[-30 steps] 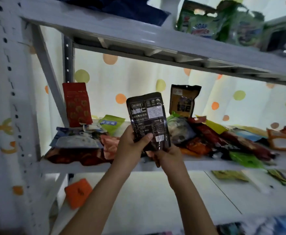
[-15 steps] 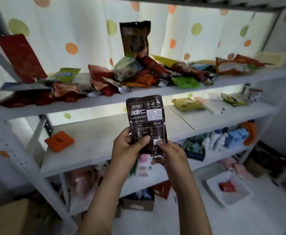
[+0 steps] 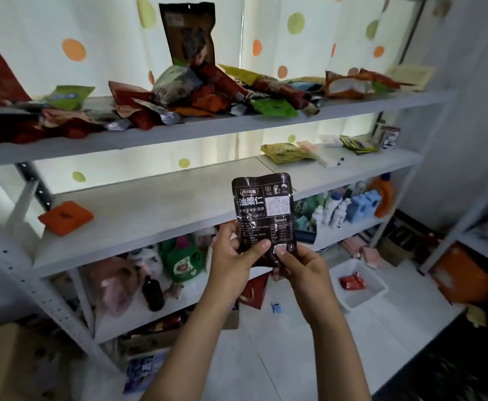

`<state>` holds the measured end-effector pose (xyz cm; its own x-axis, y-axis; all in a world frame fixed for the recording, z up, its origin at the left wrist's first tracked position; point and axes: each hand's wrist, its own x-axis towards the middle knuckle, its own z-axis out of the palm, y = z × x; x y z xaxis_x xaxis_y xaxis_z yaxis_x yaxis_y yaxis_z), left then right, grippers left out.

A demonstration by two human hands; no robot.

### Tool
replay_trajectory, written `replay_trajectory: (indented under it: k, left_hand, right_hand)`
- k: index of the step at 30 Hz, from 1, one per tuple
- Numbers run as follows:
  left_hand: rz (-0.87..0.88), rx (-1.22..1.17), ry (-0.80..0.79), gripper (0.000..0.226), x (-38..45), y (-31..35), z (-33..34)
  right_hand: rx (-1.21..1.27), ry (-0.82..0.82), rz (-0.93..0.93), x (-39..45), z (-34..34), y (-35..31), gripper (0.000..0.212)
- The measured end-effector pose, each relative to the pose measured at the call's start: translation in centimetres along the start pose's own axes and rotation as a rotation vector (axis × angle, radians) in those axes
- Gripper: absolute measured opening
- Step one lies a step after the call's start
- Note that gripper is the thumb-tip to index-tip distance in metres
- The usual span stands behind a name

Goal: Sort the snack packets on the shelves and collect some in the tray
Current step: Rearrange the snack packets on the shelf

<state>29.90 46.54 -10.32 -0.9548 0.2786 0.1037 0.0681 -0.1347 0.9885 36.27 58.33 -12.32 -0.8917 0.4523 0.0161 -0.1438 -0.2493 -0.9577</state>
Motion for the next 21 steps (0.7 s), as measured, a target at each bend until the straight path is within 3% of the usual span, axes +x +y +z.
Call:
replay_trajectory:
  k: [7, 10, 16, 18, 21]
  left_hand:
    - [0.022, -0.049, -0.005, 0.04, -1.0, -0.7, 0.7]
    - [0.022, -0.039, -0.008, 0.038, -1.2, -1.2, 0.9]
    - [0.038, 0.044, 0.107, 0.033, -1.4, -1.1, 0.7]
    - [0.079, 0.119, 0.223, 0.032, -1.6, -1.3, 0.7]
    - [0.077, 0.161, 0.157, 0.014, -1.8, -1.2, 0.7]
  right_hand:
    - [-0.036, 0.105, -0.104, -1.3, 0.5, -0.2, 0.009]
    - [-0.035, 0.191, -0.135, -1.5, 1.3, -0.1, 0.022]
    - [-0.075, 0.25, -0.169, -2.2, 2.0, 0.1, 0.019]
    - [-0.103, 0.248, -0.178, -2.2, 2.1, 0.5, 0.013]
    - [-0.143, 0.185, -0.201, -2.3, 2.2, 0.7, 0.011]
